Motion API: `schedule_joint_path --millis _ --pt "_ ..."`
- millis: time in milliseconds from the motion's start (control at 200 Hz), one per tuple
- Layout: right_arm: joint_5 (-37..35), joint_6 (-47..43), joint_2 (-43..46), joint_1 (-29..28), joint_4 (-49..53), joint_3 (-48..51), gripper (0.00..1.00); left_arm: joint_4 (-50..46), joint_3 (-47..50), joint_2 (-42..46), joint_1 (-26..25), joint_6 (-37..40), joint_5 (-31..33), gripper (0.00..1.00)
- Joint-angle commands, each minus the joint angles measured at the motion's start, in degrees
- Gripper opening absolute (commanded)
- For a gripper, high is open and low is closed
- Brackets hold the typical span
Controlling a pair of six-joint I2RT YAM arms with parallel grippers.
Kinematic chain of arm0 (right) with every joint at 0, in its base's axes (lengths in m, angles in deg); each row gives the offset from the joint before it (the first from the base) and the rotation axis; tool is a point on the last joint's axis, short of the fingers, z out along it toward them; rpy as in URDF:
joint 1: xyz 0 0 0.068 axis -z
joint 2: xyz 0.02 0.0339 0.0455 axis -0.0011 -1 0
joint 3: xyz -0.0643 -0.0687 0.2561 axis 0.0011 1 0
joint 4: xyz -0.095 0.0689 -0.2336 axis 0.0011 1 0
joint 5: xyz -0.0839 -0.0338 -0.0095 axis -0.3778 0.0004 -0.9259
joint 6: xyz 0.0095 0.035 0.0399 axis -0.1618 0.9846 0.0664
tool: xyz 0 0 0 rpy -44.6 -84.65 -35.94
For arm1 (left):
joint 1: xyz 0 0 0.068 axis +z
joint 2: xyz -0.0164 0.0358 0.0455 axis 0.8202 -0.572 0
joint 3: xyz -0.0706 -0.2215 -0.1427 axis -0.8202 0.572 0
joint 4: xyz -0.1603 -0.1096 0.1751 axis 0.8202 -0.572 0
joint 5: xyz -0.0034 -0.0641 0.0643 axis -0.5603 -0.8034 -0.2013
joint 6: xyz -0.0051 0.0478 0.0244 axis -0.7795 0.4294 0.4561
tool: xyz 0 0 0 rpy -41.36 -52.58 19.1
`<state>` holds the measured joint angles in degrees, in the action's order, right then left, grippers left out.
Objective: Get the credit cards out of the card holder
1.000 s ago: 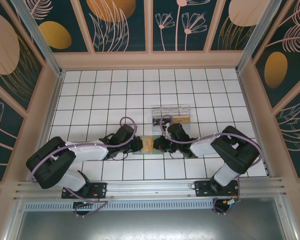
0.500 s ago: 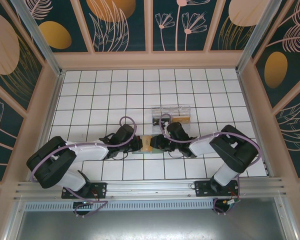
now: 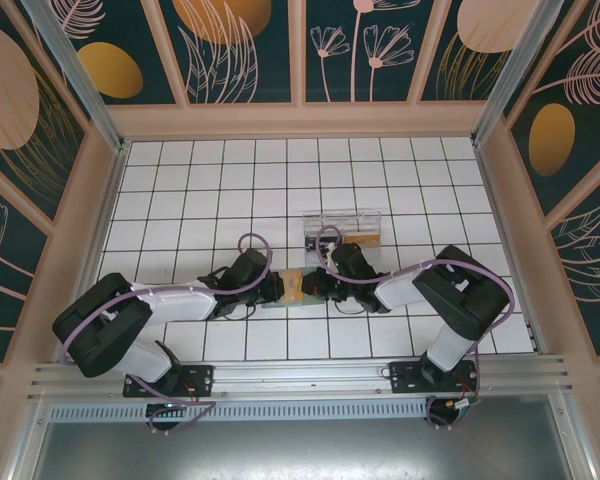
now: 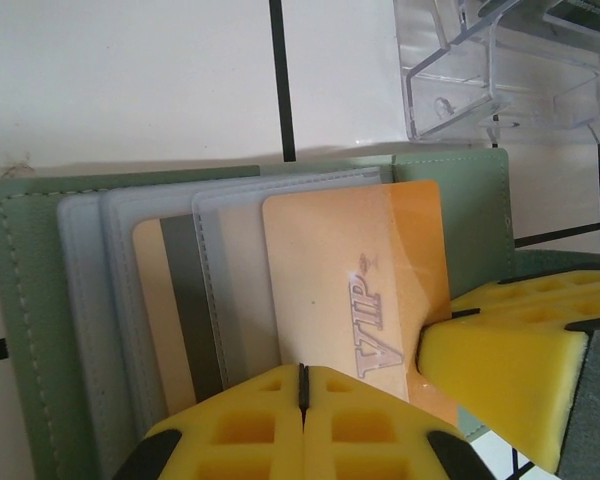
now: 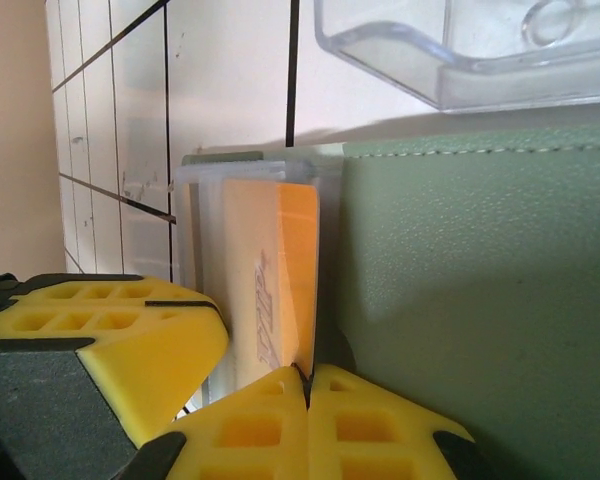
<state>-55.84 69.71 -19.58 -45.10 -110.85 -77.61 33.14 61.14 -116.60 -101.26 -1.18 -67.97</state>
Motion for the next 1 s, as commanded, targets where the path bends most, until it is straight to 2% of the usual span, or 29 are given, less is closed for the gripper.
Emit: schedule_joint_path --millis 0,445,681,826,871,996 --pt "-1.61 -0.37 1.33 0.19 1.14 1.8 0.0 -3.04 1.39 0.11 -0.42 -0.48 1.99 0.0" --pt "-2.97 -1.74 9.8 3.96 3.27 9.07 0.0 -6.05 1.97 2.55 -0.38 -0.13 5.31 0.0" --pt "-6.1 -4.26 25.46 5.31 12.91 11.92 0.0 -6.6 0.61 6.48 -0.36 -0.56 4.26 0.0" --pt "-8.83 -6.78 37.04 6.07 21.06 11.4 0.0 -6.81 -1.47 10.84 -0.41 -0.99 4.59 0.18" --pt "-9.45 -7.63 40.23 6.47 23.45 10.88 0.0 -6.31 -2.1 12.2 -0.38 -1.0 4.22 0.35" --pt "-10.12 -10.38 47.44 7.58 28.0 9.24 0.0 -4.62 -3.44 15.57 -0.38 -1.06 3.74 0.69"
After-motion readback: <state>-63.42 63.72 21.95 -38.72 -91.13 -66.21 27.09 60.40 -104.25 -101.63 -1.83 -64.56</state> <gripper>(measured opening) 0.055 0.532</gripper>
